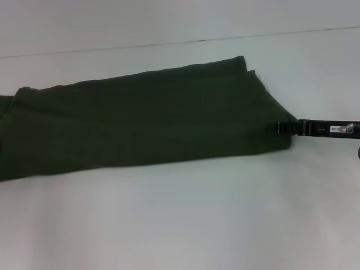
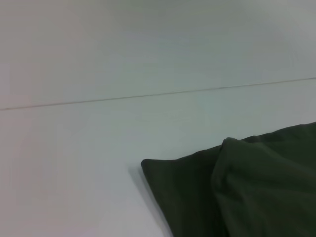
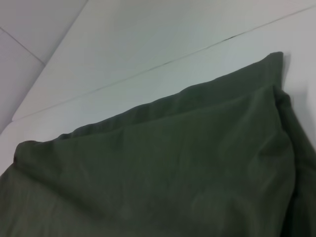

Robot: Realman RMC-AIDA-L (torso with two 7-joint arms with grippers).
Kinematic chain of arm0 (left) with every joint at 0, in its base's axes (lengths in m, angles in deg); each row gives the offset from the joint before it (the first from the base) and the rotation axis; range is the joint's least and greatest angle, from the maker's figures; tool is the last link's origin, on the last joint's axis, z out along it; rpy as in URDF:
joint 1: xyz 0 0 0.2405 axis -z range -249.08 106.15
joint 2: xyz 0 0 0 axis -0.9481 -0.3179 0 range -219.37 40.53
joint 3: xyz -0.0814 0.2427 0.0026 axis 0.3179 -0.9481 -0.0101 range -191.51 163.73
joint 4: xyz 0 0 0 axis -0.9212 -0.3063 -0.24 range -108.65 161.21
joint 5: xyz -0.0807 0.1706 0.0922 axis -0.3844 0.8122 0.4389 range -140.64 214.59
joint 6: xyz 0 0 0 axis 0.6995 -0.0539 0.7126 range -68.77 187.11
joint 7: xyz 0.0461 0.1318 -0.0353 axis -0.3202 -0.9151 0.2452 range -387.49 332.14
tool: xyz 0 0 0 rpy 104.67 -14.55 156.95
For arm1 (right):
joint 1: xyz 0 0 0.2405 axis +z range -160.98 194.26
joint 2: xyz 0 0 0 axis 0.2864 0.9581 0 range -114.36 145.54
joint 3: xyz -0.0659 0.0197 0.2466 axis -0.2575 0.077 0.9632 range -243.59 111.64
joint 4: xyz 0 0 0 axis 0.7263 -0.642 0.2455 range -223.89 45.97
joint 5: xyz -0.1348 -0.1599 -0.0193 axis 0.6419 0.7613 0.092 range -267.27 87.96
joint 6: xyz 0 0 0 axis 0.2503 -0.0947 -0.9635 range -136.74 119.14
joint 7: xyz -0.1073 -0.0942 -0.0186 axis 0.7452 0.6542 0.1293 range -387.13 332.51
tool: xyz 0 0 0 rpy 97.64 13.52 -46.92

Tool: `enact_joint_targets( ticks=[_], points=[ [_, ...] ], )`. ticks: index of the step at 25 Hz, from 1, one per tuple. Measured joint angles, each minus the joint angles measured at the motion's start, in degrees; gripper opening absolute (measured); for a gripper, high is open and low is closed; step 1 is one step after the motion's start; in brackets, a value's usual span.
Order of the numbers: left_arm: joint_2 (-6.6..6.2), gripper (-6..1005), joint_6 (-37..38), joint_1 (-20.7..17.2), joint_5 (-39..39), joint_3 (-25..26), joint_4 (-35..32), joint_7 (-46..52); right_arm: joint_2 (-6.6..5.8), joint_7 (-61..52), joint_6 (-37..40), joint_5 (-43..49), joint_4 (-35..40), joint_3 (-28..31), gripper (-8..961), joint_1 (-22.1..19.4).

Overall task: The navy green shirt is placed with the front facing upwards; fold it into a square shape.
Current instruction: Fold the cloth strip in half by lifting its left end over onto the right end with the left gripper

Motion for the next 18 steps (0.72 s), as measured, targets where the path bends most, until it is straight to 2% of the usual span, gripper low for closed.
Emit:
enact_joint_targets(
  ticks=[9, 18],
  points=[
    [-0.25, 713, -0.24, 0.29, 0.35, 0.1, -0.16, -0.14, -0.16, -0.36, -0.18, 0.0, -1.6, -0.05, 602, 0.01],
    [-0.35, 713, 0.35, -0.1, 0.41, 0.1, -0.04, -0.17, -0.46, -1.35, -1.75, 0.0, -2.53, 0.0, 253, 0.33]
  ],
)
